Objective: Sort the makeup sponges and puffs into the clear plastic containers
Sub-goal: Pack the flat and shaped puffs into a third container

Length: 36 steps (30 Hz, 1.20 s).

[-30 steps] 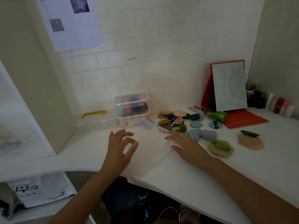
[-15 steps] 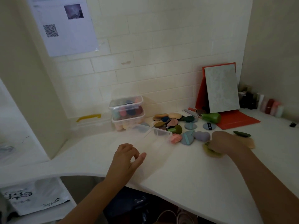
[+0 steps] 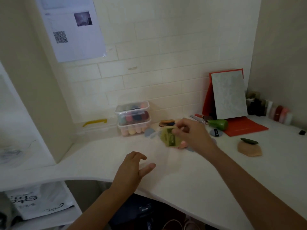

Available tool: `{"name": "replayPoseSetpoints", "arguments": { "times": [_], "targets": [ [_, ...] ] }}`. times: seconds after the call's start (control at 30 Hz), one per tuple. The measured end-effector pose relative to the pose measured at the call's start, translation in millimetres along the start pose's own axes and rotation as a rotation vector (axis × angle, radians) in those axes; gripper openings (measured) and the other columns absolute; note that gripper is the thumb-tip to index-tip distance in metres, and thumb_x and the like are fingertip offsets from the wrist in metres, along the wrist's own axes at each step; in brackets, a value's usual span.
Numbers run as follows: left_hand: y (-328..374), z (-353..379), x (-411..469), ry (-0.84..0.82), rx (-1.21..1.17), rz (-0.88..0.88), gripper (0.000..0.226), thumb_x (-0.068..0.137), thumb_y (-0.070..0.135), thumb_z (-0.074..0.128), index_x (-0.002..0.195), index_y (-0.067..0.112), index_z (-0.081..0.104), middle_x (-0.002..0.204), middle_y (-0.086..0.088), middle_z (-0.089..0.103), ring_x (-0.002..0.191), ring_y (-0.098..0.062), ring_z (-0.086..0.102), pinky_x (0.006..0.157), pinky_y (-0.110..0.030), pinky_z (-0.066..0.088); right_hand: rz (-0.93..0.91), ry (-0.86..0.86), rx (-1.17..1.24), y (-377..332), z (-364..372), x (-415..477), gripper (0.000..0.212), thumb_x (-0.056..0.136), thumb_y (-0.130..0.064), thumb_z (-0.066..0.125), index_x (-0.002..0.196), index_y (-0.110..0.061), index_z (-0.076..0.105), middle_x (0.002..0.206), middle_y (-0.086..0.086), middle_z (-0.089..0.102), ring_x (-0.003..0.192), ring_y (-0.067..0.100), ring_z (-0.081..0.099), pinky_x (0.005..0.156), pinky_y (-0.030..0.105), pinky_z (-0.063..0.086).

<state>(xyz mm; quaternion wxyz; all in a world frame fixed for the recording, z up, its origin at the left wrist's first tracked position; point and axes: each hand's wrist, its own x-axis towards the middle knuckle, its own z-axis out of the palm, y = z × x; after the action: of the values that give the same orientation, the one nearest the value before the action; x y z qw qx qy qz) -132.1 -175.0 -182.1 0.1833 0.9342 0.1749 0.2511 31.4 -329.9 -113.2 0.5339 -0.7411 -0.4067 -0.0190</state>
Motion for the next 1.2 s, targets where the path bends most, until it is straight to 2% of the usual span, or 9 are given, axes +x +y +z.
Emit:
{"name": "replayPoseSetpoints", "arguments": {
  "times": [0.17, 0.3, 0.5, 0.6, 0.7, 0.8, 0.93, 1.07, 1.2],
  "targets": [
    [-0.1, 5.8, -7.4, -0.085, 0.045, -0.049, 0.059, 0.073, 0.066, 0.055, 0.096, 0.012, 0.06, 0.11, 0.0, 0.055, 0.107, -0.013, 0.048, 0.082, -0.013, 0.032, -0.23, -0.05, -0.098, -18.1, 41.4, -7.7, 0.005, 0.089, -0.025, 0.062, 0.093, -0.022, 0.059, 0.083, -0.016, 0.057, 0.077, -0.002, 0.052, 0.068, 0.009, 0.04],
    [4.4, -2.8, -7.9, -0.157, 0.112, 0.039, 0.036, 0.09, 0.043, 0.054, 0.097, 0.008, 0.062, 0.109, -0.003, 0.057, 0.109, -0.013, 0.047, 0.089, -0.016, 0.033, -0.375, 0.075, 0.017, -18.6, 44.9, -8.8, 0.011, 0.089, -0.019, 0.063, 0.1, -0.016, 0.062, 0.091, -0.01, 0.061, 0.085, 0.004, 0.056, 0.073, 0.015, 0.046],
    [15.9, -28.4, 5.2, -0.346, 0.333, 0.064, 0.023, 0.095, 0.033, 0.047, 0.103, 0.013, 0.056, 0.103, -0.003, 0.062, 0.098, -0.015, 0.056, 0.084, -0.024, 0.041, -0.407, 0.15, 0.115, -12.2, 49.0, -15.4, 0.018, 0.087, -0.015, 0.064, 0.1, -0.026, 0.057, 0.093, -0.026, 0.055, 0.088, -0.007, 0.053, 0.072, 0.01, 0.044],
    [18.6, -34.2, 12.5, -0.48, 0.47, 0.126, 0.02, 0.094, 0.034, 0.047, 0.1, 0.017, 0.055, 0.096, 0.001, 0.057, 0.095, -0.015, 0.056, 0.08, -0.025, 0.041, -0.417, 0.059, 0.114, -11.4, 61.4, -21.4, 0.014, 0.088, -0.021, 0.061, 0.102, -0.02, 0.061, 0.093, -0.023, 0.058, 0.092, -0.011, 0.053, 0.081, 0.006, 0.042],
    [25.2, -31.6, 18.7, -0.548, 0.561, 0.184, 0.023, 0.092, 0.036, 0.049, 0.1, 0.016, 0.058, 0.1, -0.001, 0.06, 0.097, -0.018, 0.057, 0.077, -0.025, 0.039, -0.474, -0.032, -0.069, -5.5, 74.6, -23.4, 0.019, 0.091, -0.026, 0.054, 0.106, -0.016, 0.062, 0.098, -0.005, 0.063, 0.092, 0.005, 0.056, 0.081, 0.02, 0.046],
    [29.5, -29.2, 22.3, -0.529, 0.527, 0.185, 0.025, 0.09, 0.035, 0.055, 0.099, 0.013, 0.061, 0.103, -0.005, 0.062, 0.096, -0.019, 0.057, 0.077, -0.025, 0.04, -0.506, -0.073, -0.296, 4.8, 76.9, -21.1, 0.024, 0.091, -0.02, 0.05, 0.109, -0.014, 0.064, 0.101, 0.004, 0.067, 0.093, 0.019, 0.057, 0.081, 0.027, 0.043],
    [25.3, -32.4, 18.1, -0.314, 0.317, 0.176, 0.028, 0.08, 0.042, 0.066, 0.091, 0.024, 0.049, 0.096, 0.007, 0.052, 0.082, -0.007, 0.047, 0.072, -0.018, 0.039, -0.388, -0.257, -0.421, 11.1, 68.4, -21.1, 0.026, 0.094, -0.017, 0.048, 0.114, -0.02, 0.063, 0.107, 0.002, 0.064, 0.099, 0.017, 0.051, 0.087, 0.027, 0.04],
    [19.2, -27.1, 15.6, -0.167, 0.149, 0.136, 0.046, 0.072, 0.047, 0.073, 0.099, 0.027, 0.042, 0.101, 0.012, 0.044, 0.085, -0.003, 0.047, 0.075, -0.016, 0.045, -0.245, -0.383, -0.313, 9.7, 65.2, -24.4, 0.021, 0.093, -0.023, 0.052, 0.111, -0.023, 0.063, 0.105, 0.001, 0.064, 0.095, 0.011, 0.053, 0.084, 0.024, 0.043],
    [22.6, -20.6, 19.8, -0.221, 0.116, 0.072, 0.051, 0.072, 0.049, 0.071, 0.11, 0.026, 0.045, 0.105, 0.01, 0.052, 0.096, -0.009, 0.05, 0.079, -0.022, 0.043, -0.148, -0.531, -0.134, 9.0, 56.4, -22.7, 0.014, 0.088, -0.023, 0.061, 0.1, -0.026, 0.066, 0.099, -0.005, 0.068, 0.093, 0.006, 0.062, 0.086, 0.029, 0.051]
  ]
}}
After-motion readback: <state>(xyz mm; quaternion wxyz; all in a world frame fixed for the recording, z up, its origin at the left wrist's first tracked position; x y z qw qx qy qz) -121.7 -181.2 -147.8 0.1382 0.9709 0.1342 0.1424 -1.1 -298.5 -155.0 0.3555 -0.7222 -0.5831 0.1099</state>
